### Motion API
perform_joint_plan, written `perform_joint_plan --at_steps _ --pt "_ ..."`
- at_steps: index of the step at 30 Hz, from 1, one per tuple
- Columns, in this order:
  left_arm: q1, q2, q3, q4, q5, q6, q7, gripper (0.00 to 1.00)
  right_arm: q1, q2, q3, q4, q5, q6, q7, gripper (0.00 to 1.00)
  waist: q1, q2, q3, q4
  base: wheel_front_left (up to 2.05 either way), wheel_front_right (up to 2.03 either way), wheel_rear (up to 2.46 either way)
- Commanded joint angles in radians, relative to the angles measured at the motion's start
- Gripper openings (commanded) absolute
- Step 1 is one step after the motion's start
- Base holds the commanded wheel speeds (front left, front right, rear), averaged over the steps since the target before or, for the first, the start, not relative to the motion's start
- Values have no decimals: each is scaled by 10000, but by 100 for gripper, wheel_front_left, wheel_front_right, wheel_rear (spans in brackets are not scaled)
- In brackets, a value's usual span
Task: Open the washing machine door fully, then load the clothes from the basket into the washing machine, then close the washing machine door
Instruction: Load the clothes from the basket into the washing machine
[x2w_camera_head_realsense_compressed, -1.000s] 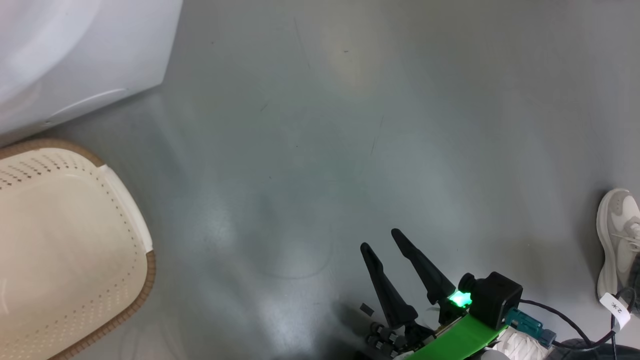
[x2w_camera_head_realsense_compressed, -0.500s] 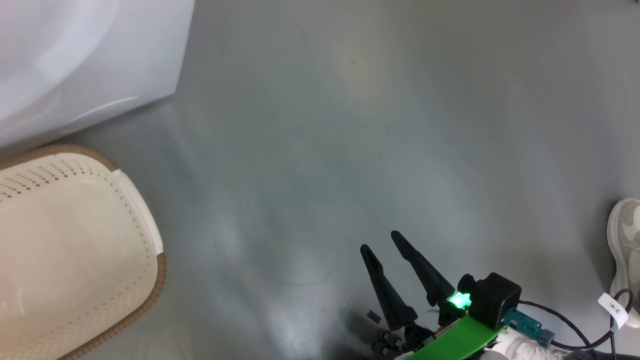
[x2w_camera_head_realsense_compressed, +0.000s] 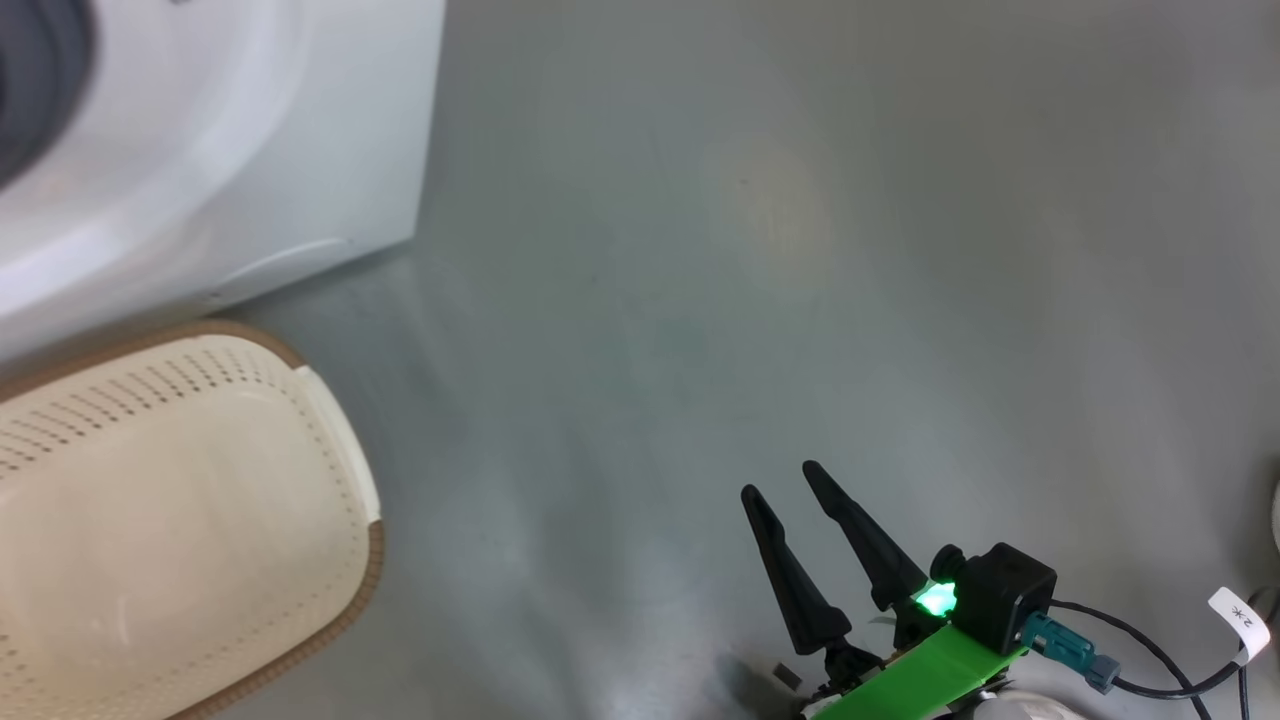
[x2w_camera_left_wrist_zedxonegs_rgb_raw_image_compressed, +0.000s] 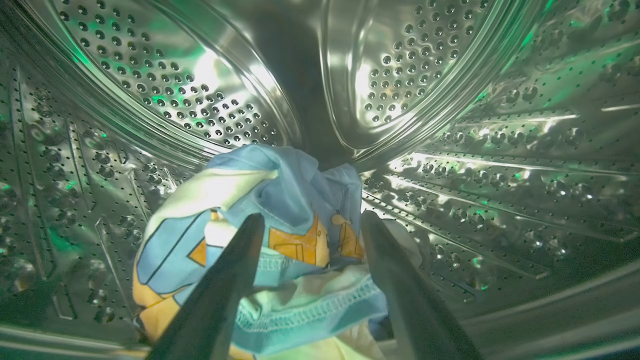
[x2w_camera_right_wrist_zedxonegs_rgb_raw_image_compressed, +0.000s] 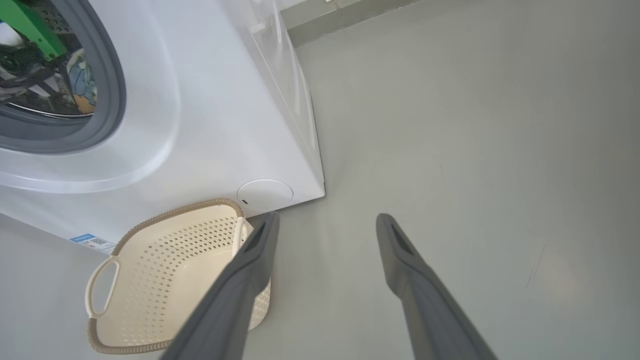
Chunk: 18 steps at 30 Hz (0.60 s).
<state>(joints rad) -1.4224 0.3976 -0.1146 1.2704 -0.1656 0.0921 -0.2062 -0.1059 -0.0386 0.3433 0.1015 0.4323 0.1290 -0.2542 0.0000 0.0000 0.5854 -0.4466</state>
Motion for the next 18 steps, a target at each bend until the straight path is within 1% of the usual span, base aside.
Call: perform_joint_plan --at_steps 1,7,13,18 --pt "244 297 93 -171 -150 -14 -156 100 143 -116 133 -128 -88 17 -76 100 0 0 -364 286 0 0 0" --pt "1035 -75 317 -153 -538 44 -428 100 141 -116 -7 -18 -185 17 -76 100 0 0 -931 617 0 0 0" --pt "1916 -407 486 -456 -808 48 -536 100 192 -116 -162 77 -251 17 -76 100 0 0 -1466 912 0 0 0" --pt "2937 -731 622 -1456 -953 2 -551 100 218 -116 -343 160 -362 17 -76 100 0 0 -1956 1268 0 0 0"
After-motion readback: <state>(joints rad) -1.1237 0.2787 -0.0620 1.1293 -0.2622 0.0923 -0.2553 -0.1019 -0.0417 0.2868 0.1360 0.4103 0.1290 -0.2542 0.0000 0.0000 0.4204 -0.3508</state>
